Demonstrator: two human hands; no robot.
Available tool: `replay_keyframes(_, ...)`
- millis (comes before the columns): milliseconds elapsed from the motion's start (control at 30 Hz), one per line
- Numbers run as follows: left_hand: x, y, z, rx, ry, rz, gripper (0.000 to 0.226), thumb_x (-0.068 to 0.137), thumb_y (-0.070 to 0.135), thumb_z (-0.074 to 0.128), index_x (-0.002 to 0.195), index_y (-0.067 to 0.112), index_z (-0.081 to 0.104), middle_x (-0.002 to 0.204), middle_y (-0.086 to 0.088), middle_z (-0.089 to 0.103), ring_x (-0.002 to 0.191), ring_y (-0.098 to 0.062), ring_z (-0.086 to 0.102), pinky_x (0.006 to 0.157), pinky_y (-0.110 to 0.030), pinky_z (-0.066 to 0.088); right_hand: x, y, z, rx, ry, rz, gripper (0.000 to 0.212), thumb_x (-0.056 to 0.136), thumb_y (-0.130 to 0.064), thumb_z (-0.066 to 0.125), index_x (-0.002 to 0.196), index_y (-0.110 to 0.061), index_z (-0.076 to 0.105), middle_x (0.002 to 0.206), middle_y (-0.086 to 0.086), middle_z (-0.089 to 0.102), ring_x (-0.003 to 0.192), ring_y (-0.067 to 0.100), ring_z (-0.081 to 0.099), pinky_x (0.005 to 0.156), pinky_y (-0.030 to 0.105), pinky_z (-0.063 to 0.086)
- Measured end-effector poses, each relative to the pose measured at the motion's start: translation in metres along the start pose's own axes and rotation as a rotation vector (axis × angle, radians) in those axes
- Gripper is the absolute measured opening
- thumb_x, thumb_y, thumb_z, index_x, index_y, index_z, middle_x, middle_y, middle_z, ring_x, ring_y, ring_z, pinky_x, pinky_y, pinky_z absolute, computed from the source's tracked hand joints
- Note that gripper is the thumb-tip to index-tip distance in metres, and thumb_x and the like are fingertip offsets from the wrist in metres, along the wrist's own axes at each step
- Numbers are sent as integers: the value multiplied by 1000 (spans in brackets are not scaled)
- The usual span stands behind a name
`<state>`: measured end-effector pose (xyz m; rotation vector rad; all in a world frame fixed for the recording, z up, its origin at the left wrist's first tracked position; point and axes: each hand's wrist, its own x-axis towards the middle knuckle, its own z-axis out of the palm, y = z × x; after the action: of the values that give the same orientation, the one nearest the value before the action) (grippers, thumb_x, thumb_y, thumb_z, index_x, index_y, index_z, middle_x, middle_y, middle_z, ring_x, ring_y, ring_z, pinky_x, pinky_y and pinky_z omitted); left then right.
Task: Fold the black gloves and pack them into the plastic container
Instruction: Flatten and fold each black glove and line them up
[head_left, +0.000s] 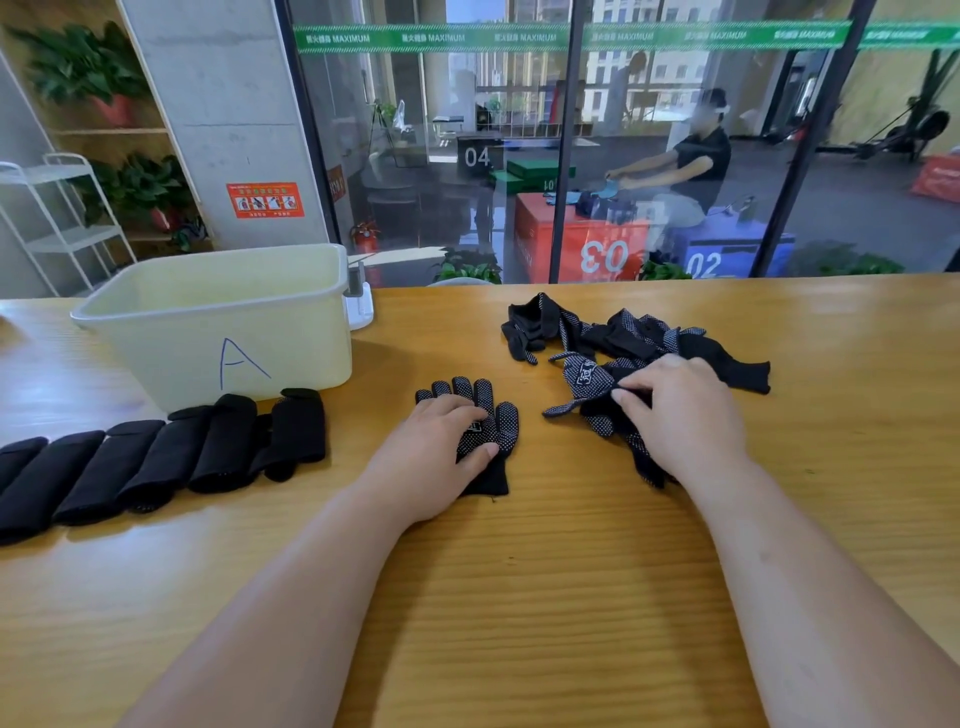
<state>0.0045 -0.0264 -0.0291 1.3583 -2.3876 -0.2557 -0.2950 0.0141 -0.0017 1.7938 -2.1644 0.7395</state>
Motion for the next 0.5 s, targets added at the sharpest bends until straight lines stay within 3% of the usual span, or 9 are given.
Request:
replay_keyframes(100,0,0,0,0,7,3,56,105,57,55,153,29,54,158,11,47,150,-14,36,124,-38,36,-2,-8,-8,123,181,-15,21,103,-42,63,106,-25,77,106,-7,67,104,22,56,82,41,49)
replay_keyframes(200,0,0,0,7,5,3,56,105,57,56,153,28,54,157,11,48,149,-14,37,123,-38,36,-10,-27,-30,314,305,-87,19,105,-40,62,97,-23,68,95,-11,64,94,14,57,75,30,41)
replay_keyframes(233,0,0,-1,12,5,4,56,105,57,56,153,29,54,157,12,48,148,-14,37,123,-38,36,-15,-34,-36,396,273,-121,19,104,-41,64,94,-25,66,91,-13,64,88,10,58,72,29,43)
replay_keyframes(300,1,-2,-1,19,7,2,56,104,56,56,153,29,54,156,11,48,148,-15,38,122,-38,37,-24,-45,-40,485,46,-172,23,99,-50,68,87,-31,65,84,-13,65,79,5,60,69,29,48)
replay_keyframes(400,1,-5,-2,21,11,-8,56,104,57,56,152,29,55,156,11,49,148,-15,38,121,-41,38,-30,-48,-27,302,-379,-212,37,85,-72,72,88,-36,65,89,-16,66,82,2,60,74,33,53)
replay_keyframes(500,1,-9,-4,31,-16,-14,56,104,59,55,154,31,53,158,12,46,149,-14,36,122,-41,37,-26,-35,-20,218,-482,-229,35,80,-66,81,97,-41,65,102,-22,64,96,1,60,83,30,53)
